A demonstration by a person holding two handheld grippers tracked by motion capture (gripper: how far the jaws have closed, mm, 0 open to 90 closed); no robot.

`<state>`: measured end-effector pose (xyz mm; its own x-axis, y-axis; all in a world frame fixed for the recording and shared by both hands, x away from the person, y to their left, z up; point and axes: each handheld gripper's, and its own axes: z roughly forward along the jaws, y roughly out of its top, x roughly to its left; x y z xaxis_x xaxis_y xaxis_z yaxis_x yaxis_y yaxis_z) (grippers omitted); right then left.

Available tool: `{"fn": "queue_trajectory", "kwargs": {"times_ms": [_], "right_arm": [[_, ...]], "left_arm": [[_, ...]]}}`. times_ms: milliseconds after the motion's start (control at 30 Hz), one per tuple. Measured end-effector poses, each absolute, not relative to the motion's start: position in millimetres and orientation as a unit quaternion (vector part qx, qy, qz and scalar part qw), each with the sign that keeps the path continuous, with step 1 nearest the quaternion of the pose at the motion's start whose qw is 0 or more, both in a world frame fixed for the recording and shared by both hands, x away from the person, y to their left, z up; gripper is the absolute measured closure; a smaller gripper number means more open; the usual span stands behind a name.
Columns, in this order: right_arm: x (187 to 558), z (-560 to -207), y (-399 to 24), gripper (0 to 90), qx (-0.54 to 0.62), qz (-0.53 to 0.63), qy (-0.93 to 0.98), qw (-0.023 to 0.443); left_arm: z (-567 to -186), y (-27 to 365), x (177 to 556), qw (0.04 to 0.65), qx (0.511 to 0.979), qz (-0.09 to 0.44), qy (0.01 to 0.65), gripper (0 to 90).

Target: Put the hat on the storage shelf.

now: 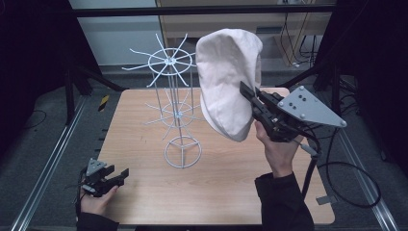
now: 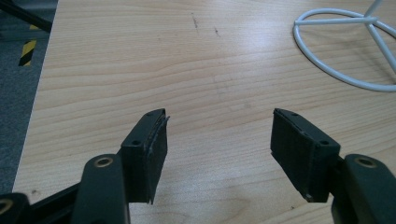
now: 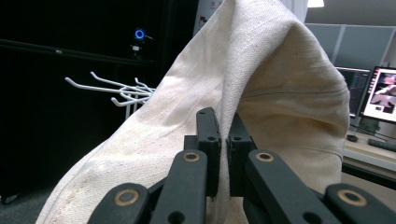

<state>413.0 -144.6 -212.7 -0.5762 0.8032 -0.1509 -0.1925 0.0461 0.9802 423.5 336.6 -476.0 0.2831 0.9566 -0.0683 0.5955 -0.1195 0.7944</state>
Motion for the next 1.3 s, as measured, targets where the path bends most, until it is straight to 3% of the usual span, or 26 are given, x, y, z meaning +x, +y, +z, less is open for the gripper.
{"fn": "queue_trajectory", "kwargs": {"times_ms": [400, 1300], "right_arm": [[430, -222, -119, 88.4, 0.235, 0.635, 0.637, 0.368], [437, -251, -118, 88.2, 0.238, 0.617, 0.668, 0.342]], "left_arm": [[-476, 337, 424, 0.371, 0.709, 0.242, 0.549, 36.0], [-476, 336, 424, 0.370, 0.710, 0.242, 0.548, 36.0]]}}
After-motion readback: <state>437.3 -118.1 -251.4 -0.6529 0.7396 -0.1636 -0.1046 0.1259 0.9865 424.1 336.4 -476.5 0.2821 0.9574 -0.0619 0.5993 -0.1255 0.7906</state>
